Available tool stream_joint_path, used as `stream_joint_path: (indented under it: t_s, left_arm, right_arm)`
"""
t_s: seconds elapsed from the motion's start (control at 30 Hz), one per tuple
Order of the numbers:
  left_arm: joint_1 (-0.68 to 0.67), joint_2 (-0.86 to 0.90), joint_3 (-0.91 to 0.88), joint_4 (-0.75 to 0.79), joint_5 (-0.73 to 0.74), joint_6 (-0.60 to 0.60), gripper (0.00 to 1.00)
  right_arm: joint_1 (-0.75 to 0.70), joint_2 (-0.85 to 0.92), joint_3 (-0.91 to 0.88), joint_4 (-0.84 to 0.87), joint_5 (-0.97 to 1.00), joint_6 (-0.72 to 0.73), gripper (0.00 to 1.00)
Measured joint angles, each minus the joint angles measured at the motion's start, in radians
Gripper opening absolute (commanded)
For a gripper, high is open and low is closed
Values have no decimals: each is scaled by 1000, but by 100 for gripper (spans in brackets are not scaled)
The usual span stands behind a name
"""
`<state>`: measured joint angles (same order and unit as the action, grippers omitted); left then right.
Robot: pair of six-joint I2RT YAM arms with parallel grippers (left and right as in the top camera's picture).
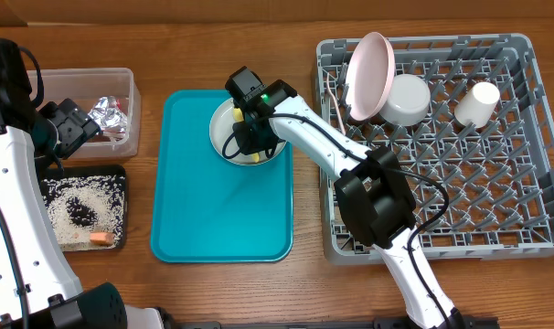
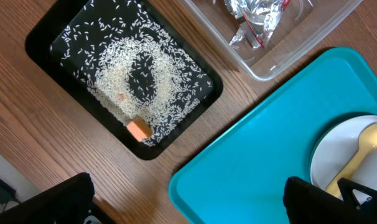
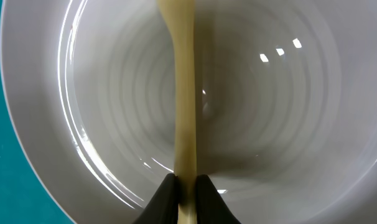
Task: Sort waste into correct bins and load items into the dishwasher rack
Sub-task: 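Grasp the yellow spoon with the right gripper and lift it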
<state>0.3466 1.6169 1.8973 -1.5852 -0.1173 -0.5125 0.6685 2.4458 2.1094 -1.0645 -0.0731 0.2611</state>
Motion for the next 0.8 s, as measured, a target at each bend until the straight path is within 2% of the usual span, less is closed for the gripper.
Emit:
stream_joint_path:
  t_s: [0.4, 0.6, 0.8]
  left_arm:
    - [0, 0, 0, 0, 0, 0, 100]
    - [0, 0, 0, 0, 0, 0, 100]
    - [0, 0, 0, 0, 0, 0, 100]
  right_arm:
    - [2, 8, -2, -12, -4, 0, 20]
    - [3, 14, -2, -8, -31, 3, 4]
    - [5, 14, 0, -9, -35, 1, 4]
